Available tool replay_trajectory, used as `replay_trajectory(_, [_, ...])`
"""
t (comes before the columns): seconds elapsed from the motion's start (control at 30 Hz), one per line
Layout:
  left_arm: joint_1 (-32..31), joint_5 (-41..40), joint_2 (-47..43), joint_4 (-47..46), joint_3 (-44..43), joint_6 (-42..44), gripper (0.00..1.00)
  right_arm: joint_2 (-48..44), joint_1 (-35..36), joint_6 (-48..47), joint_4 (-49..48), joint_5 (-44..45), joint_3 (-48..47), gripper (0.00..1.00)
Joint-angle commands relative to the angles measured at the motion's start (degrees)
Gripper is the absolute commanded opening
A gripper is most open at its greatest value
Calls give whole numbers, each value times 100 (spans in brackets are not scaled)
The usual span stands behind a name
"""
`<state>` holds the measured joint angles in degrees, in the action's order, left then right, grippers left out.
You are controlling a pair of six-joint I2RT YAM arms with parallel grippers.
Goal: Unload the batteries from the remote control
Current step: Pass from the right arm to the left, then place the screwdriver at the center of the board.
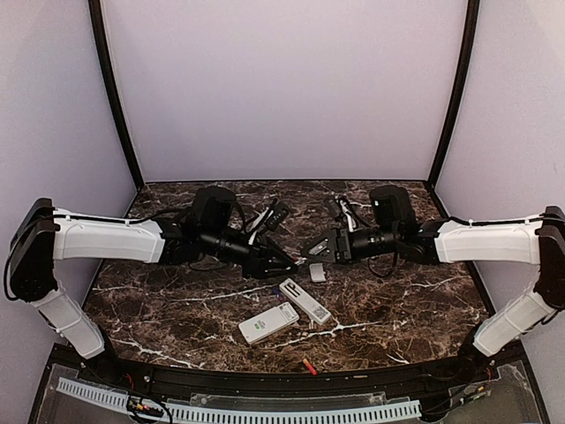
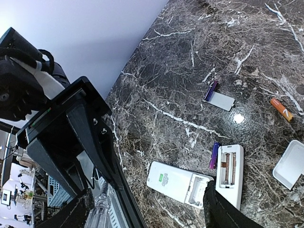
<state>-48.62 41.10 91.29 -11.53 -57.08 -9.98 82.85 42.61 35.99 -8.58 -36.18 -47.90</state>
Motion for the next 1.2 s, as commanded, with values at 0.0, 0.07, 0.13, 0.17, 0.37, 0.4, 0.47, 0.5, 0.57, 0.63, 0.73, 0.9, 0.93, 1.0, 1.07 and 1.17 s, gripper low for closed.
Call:
replay_trajectory(0.0, [-75,208,130,57,-96,-43,29,63,28,-37,-113,-64,-176,76])
replay_trajectory(0.07, [-92,194,152,45,-99,-55,25,57,28,-38,-119,-56,-167,76])
replay_trajectory(0.13, [-95,151,149,45,-97,-73,17,46,28,-31,-118,-20,-154,76])
replay_trajectory(0.17, [-95,125,142,45,-83,-78,13,36,28,-29,-118,6,-143,76])
replay_trajectory(0.37, [-95,-440,-49,-89,169,-194,0,-98,4,64,-166,372,26,80])
replay_trajectory(0.4, [-91,-569,-104,-118,214,-205,0,-122,-12,99,-207,400,55,81])
replay_trajectory(0.47, [-70,-753,-156,-127,335,-257,0,-210,-62,212,-331,459,142,82])
replay_trajectory(0.5, [-36,-819,-169,-90,403,-322,0,-275,-102,270,-424,481,211,83])
replay_trajectory(0.57, [39,-999,-198,3,536,-394,0,-449,-187,403,-735,552,387,84])
replay_trajectory(0.63, [165,-1260,-287,103,703,-518,0,-682,-288,511,-1043,636,618,86])
replay_trajectory(0.73, [416,-1592,-584,191,1017,-756,0,-1005,-460,564,-1187,763,895,87])
replay_trajectory(0.9, [966,-2294,-946,723,1560,-1514,0,-1395,-658,535,-670,1492,1209,87])
replay_trajectory(0.93, [1020,-2483,-981,780,1617,-1620,0,-1471,-669,521,-543,1686,1262,87])
replay_trajectory(1.0, [1150,-2768,-1083,915,1803,-1850,0,-1633,-704,464,-471,1923,1403,88])
replay_trajectory(1.07, [1266,-3052,-1136,1055,1866,-2010,1,-1794,-747,449,-478,2029,1557,91])
replay_trajectory(1.17, [1517,-3239,-1077,1323,1883,-2249,2,-1970,-826,400,-379,2160,1685,92])
